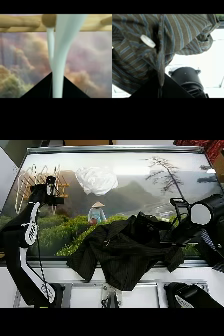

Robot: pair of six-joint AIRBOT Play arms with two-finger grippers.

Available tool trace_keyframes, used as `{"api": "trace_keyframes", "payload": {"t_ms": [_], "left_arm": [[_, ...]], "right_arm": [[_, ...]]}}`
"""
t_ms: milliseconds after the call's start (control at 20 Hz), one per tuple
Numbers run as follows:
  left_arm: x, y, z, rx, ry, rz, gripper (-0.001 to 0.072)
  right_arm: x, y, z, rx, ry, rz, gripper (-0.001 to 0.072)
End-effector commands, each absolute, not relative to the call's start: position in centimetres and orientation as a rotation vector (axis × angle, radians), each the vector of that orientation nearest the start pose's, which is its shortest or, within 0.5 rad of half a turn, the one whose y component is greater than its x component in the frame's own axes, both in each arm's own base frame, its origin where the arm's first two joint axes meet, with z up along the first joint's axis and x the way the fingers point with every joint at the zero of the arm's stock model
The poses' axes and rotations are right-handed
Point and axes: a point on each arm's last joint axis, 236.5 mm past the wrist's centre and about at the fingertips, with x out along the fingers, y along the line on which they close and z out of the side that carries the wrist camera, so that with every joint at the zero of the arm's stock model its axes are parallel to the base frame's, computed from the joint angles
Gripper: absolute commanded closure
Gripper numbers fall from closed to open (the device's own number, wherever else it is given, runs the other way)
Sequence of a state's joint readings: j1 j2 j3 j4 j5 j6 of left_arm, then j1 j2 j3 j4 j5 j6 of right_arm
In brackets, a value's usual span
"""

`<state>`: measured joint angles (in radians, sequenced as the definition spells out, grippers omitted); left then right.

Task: Fold the clothes and pants, and hang the long-sleeved shirts on hangers.

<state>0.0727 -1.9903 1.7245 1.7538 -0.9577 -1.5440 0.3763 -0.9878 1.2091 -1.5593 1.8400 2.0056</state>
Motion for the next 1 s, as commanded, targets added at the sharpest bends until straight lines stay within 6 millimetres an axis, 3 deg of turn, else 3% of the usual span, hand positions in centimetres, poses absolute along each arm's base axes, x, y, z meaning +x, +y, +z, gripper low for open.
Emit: {"api": "trace_keyframes", "payload": {"t_ms": [0, 350, 650, 750, 900, 950], "left_arm": [[55.9, 7.6, -7.9, 0.164, 1.169, 0.118, 0.0695], [54.4, 6.6, 1.1, 0.2, 1.095, 0.104, 0.0694], [50.0, 2.9, 8.2, 0.361, 1.106, -0.029, 0.0694], [47.4, -1.2, 10.0, 0.482, 1.108, -0.276, 0.0694], [41.2, -9.1, 13.2, 0.568, 1.014, -0.811, 0.0695], [39.3, -10.7, 14.4, 0.55, 0.983, -0.922, 0.0695]], "right_arm": [[20.3, 8.3, 9.2, 0.038, 1.62, -0.051, 0.07], [20.3, 8.3, 9.2, 0.038, 1.62, -0.051, 0.07], [20.3, 8.3, 9.2, 0.038, 1.62, -0.051, 0.07], [20.3, 8.3, 9.2, 0.038, 1.62, -0.051, 0.07], [20.3, 8.3, 9.2, 0.037, 1.62, -0.052, 0.07], [20.3, 8.3, 9.2, 0.038, 1.62, -0.051, 0.07]]}}
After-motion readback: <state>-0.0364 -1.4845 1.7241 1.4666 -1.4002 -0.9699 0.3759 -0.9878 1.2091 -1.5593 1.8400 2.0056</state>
